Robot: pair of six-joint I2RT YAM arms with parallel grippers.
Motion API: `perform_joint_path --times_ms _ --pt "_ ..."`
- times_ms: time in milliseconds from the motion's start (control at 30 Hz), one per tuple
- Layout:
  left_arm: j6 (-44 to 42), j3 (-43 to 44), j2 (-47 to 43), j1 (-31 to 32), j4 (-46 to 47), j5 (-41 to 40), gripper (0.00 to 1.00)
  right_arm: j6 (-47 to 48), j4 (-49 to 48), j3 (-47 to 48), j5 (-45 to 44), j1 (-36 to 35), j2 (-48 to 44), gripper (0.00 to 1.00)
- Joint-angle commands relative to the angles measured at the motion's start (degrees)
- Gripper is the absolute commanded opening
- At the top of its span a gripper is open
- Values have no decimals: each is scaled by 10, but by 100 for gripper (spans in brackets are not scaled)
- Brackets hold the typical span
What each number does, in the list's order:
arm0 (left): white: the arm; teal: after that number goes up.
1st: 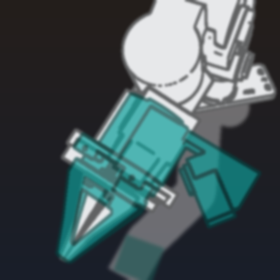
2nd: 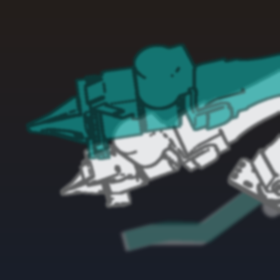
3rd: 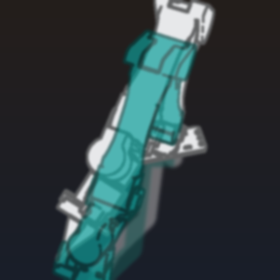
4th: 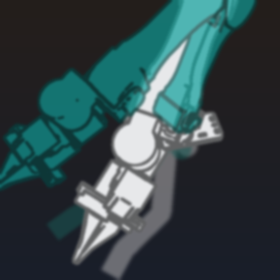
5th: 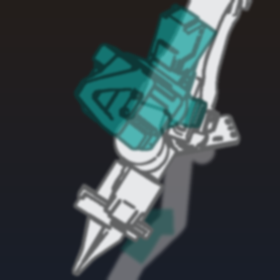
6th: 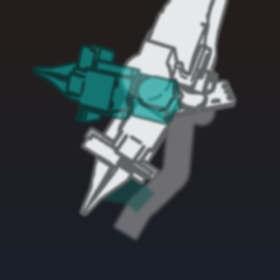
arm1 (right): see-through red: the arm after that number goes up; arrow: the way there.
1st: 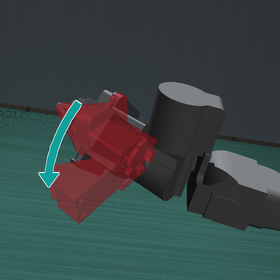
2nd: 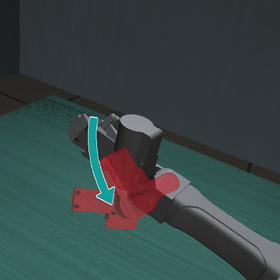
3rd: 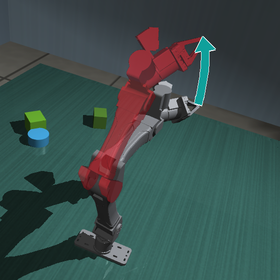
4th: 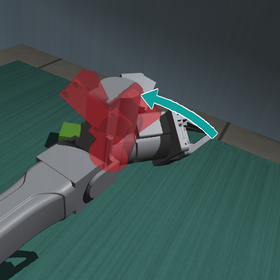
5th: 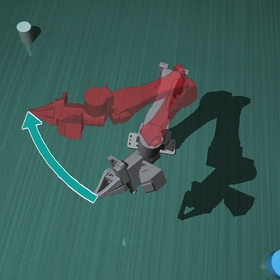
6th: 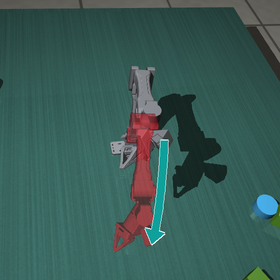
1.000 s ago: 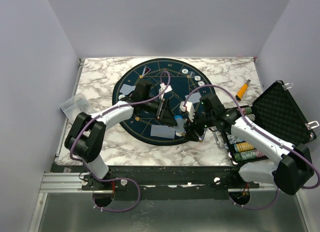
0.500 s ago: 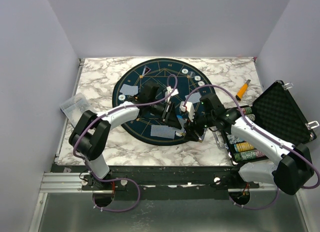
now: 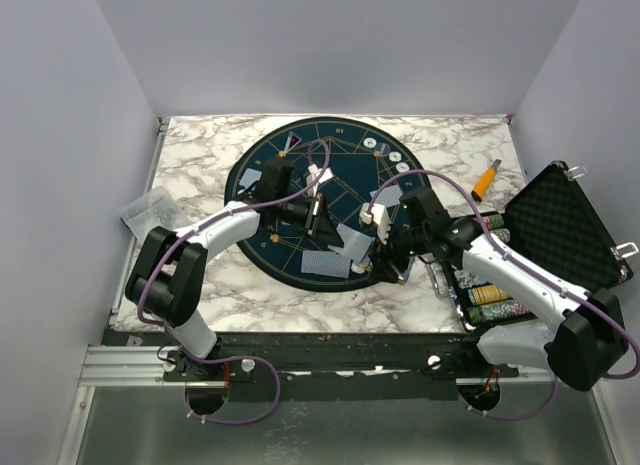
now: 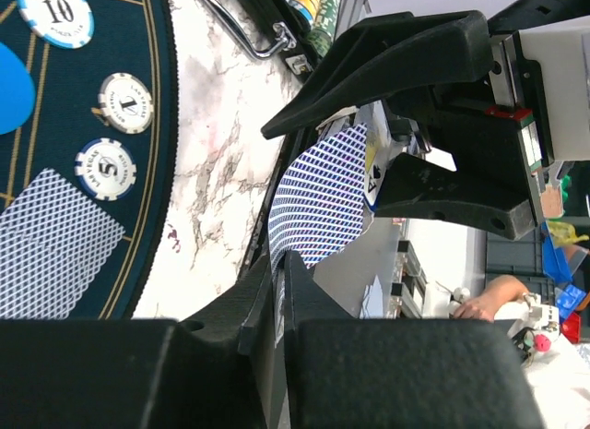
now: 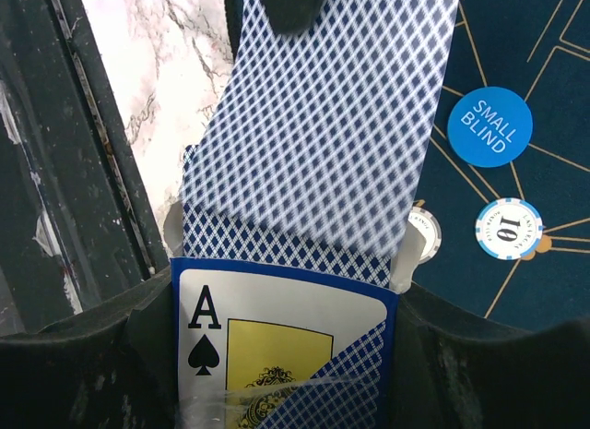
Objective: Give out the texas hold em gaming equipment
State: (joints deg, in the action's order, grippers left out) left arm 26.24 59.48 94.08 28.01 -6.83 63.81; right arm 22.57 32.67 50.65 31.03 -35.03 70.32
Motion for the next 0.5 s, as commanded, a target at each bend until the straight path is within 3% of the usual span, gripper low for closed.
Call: perform_joint_path --times_ms 0,100,267,467 --pt "-15 -13 -29 -29 -10 7 5 4 -12 1 -10 -1 -18 0" --pt "-16 -9 -39 -63 -9 18 0 3 -13 0 -14 -1 -20 1" --pt "-3 22 -32 -116 17 -23 0 2 -17 1 -14 -1 -18 1" --pt "79 102 61 -106 49 -83 0 2 -9 19 -11 -1 -12 1"
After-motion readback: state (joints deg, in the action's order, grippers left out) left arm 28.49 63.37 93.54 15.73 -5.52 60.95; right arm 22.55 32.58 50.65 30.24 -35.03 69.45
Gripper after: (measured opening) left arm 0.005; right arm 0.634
